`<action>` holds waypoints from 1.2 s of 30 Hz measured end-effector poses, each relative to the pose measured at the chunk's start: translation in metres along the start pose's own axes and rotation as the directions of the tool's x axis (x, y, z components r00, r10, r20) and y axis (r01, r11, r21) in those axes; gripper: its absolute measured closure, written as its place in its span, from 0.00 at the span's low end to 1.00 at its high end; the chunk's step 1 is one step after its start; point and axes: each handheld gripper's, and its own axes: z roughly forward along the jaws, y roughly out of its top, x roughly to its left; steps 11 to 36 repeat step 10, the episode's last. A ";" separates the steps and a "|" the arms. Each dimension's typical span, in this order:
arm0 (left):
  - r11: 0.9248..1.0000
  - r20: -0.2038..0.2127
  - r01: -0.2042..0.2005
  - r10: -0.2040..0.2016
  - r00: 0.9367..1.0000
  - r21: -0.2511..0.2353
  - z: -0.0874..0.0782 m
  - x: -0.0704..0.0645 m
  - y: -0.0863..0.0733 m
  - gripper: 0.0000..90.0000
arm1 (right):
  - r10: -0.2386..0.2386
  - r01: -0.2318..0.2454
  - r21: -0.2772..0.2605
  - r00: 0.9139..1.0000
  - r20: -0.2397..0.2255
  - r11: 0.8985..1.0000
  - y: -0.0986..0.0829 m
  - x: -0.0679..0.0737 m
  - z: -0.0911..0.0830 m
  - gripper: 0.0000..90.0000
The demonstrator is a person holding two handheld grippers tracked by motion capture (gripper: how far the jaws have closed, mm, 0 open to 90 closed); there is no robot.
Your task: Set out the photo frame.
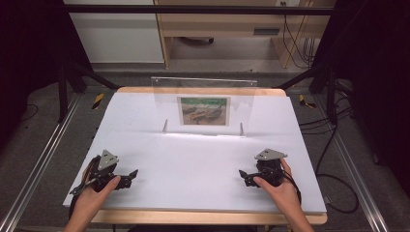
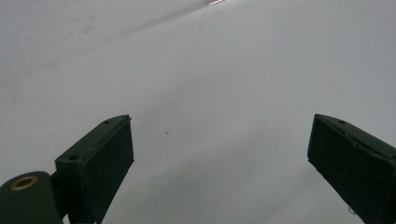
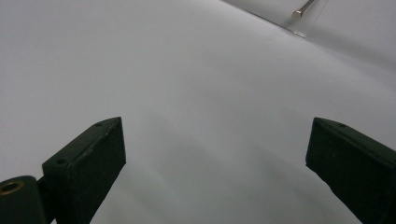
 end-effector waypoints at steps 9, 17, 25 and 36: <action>1.000 -0.014 0.005 -0.005 1.000 0.010 0.002 0.001 -0.001 0.07 | -0.002 0.002 0.007 1.000 -0.003 1.000 -0.004 0.002 0.002 0.06; 1.000 -0.014 0.005 -0.005 1.000 0.011 0.003 0.001 -0.002 0.07 | -0.003 0.003 0.011 1.000 -0.001 1.000 -0.004 0.001 0.002 0.06; 1.000 -0.014 0.005 -0.005 1.000 0.011 0.003 0.001 -0.002 0.07 | -0.003 0.003 0.011 1.000 -0.001 1.000 -0.004 0.001 0.002 0.06; 1.000 -0.014 0.005 -0.005 1.000 0.011 0.003 0.001 -0.002 0.07 | -0.003 0.003 0.011 1.000 -0.001 1.000 -0.004 0.001 0.002 0.06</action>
